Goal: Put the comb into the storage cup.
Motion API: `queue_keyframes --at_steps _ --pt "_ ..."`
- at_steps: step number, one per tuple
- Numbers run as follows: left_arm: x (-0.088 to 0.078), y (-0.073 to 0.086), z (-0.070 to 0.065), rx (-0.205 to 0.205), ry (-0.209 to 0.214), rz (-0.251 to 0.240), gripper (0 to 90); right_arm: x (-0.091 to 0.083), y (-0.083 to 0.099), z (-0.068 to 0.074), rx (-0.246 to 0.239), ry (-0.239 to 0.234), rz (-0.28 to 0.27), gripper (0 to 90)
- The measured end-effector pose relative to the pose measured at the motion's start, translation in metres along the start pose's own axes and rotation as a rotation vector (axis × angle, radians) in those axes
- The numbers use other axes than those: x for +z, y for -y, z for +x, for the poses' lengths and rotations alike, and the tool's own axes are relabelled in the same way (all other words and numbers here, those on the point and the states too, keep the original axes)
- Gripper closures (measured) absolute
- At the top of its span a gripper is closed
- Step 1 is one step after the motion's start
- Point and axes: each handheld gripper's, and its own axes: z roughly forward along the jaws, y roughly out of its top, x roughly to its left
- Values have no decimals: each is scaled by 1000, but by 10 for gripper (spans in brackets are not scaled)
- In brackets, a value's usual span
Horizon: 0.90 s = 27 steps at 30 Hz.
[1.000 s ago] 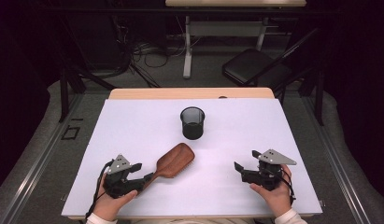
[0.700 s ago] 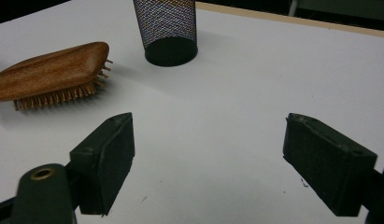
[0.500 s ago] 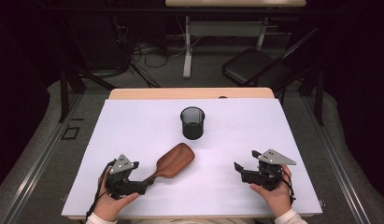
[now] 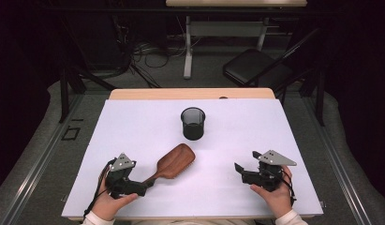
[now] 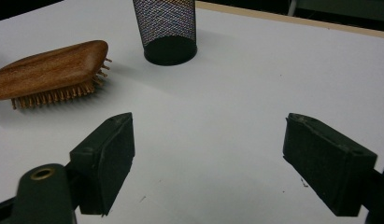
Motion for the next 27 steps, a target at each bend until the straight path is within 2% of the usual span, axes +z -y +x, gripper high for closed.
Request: queue_keyframes --at_steps 4,14,20,27 --pt "0 -4 -1 11 0 6 5 0 0 0 -1 0 10 166" --pt "3 -15 0 35 -6 67 5 1 1 1 -1 1 7 166" --pt "5 -20 3 22 0 96 5 1 1 1 0 1 7 166" --pt "8 -24 5 28 5 137 8 1 1 1 -2 0 11 166"
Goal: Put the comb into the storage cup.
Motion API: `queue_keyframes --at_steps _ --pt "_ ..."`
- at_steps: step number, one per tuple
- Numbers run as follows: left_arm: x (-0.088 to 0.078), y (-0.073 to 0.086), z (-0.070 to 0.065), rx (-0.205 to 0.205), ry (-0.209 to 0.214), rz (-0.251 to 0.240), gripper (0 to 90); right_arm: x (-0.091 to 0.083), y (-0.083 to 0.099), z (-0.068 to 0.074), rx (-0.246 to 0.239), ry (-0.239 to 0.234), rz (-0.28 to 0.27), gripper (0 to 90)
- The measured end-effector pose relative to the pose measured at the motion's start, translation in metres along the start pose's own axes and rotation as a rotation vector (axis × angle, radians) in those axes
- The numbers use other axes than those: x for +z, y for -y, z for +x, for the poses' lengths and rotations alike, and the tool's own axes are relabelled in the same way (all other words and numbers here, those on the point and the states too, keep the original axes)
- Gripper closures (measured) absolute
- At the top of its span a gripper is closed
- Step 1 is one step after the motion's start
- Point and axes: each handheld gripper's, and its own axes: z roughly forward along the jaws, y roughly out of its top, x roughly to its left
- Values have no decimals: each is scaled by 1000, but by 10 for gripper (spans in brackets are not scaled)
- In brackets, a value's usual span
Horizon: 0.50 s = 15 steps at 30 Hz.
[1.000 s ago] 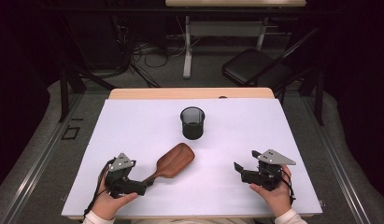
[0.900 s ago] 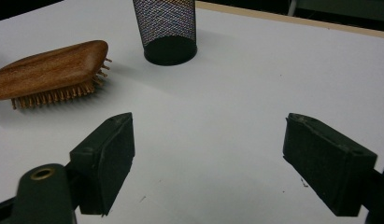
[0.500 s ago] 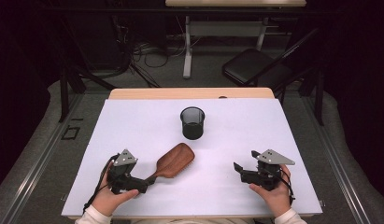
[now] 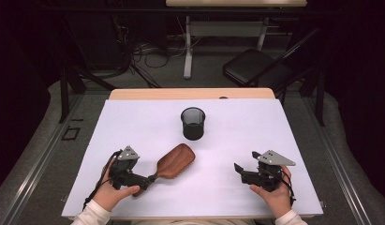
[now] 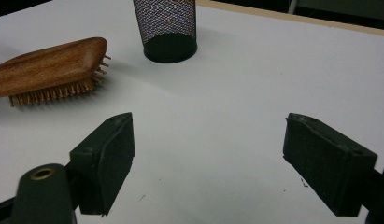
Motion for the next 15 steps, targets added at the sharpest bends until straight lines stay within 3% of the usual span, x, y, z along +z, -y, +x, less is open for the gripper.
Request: queue_keyframes --at_steps 6,15 --pt "5 -3 -1 29 -9 51 24 1 0 0 1 1 -2 166" --pt "11 -6 0 34 -7 100 31 1 0 0 0 0 2 166"
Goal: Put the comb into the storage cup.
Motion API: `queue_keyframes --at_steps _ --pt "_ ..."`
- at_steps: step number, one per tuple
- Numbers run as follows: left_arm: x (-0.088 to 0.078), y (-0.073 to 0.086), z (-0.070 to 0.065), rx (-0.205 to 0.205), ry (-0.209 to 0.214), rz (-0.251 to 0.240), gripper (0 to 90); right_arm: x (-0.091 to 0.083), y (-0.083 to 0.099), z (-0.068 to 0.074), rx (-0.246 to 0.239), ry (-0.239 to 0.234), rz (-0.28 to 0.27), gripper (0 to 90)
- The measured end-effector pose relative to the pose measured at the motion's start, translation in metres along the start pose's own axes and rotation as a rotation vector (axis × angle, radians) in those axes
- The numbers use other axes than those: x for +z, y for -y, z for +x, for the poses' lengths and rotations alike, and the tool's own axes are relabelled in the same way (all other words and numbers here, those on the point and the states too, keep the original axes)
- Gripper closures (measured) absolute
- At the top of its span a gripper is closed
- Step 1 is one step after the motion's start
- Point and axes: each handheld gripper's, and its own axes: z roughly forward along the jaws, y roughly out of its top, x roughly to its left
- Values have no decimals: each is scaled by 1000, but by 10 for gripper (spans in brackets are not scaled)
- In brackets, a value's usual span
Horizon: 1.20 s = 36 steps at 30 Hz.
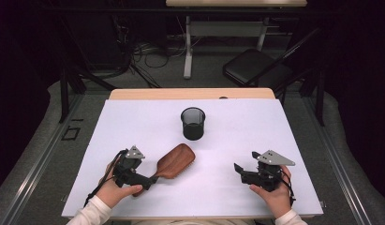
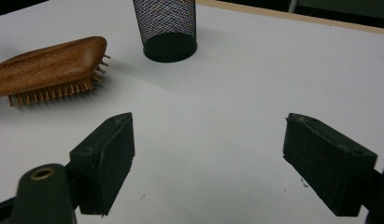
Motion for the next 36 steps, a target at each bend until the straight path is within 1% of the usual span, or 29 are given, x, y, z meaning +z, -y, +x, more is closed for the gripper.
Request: queue_keyframes --at_steps 1,3,8,9,11,15,16,17,22,24,28,29,32,33,36 --pt "1 0 0 4 0 5 32 0 0 0 1 0 -3 166" --pt "3 -2 1 11 4 30 38 0 0 0 1 0 1 165" --pt "6 -3 0 17 2 49 63 0 0 0 1 0 4 166" --pt "6 -3 0 26 0 60 66 0 0 0 1 0 3 166" --pt "8 -4 -1 31 -4 65 75 0 0 0 2 0 3 165" --pt "10 -5 -2 43 7 84 96 0 0 0 -1 0 4 166" --pt "11 -5 -2 47 3 88 112 0 0 0 1 0 5 166" --pt "12 -6 -3 58 -2 98 152 1 1 0 1 0 1 166" --pt "14 -8 -5 57 -3 109 157 1 1 0 1 0 1 166" --pt "14 -9 -5 60 -4 121 162 1 1 0 2 -1 2 166" --pt "16 -10 -7 68 -12 145 197 1 1 0 1 -1 3 166" --pt "17 -11 -7 74 -12 149 219 1 1 0 0 -1 4 166" --pt "18 -11 -8 86 -9 160 233 1 1 0 0 -1 3 166" --pt "19 -12 -9 91 -8 165 259 1 1 0 1 -2 4 166" --pt "22 -12 -10 103 -9 179 271 1 1 0 0 -2 5 166"
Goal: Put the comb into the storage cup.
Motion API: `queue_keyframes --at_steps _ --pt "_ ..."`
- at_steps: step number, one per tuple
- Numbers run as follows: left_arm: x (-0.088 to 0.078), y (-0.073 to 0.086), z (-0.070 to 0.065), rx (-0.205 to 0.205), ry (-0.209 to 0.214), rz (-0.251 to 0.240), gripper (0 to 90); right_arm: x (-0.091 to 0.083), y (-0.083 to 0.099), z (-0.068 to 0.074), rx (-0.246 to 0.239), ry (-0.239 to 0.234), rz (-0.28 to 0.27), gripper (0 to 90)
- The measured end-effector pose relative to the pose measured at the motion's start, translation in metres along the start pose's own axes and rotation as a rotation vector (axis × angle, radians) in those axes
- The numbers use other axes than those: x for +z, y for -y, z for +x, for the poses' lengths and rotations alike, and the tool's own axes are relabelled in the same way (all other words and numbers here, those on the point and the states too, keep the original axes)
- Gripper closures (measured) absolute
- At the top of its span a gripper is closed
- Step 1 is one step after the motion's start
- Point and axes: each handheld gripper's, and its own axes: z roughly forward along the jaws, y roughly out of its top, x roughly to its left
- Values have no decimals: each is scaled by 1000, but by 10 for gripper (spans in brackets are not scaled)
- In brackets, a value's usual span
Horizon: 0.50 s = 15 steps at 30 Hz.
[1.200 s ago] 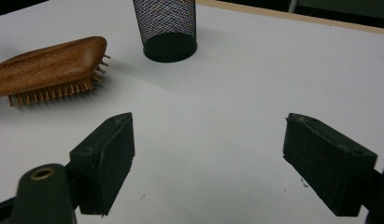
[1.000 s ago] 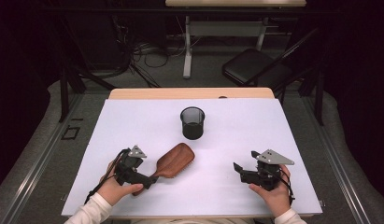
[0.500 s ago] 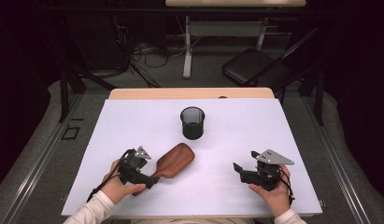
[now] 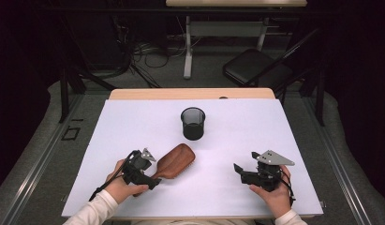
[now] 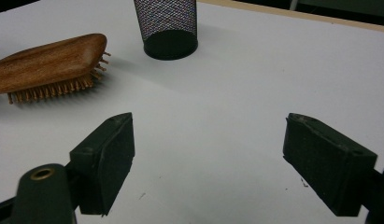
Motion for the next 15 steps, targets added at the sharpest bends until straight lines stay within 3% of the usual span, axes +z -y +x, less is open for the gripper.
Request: queue_keyframes --at_steps 3,15 --pt "2 -1 -1 11 8 12 317 0 0 0 0 -1 -1 166" --pt "7 -5 -3 19 6 31 339 0 0 0 -2 -2 0 166"
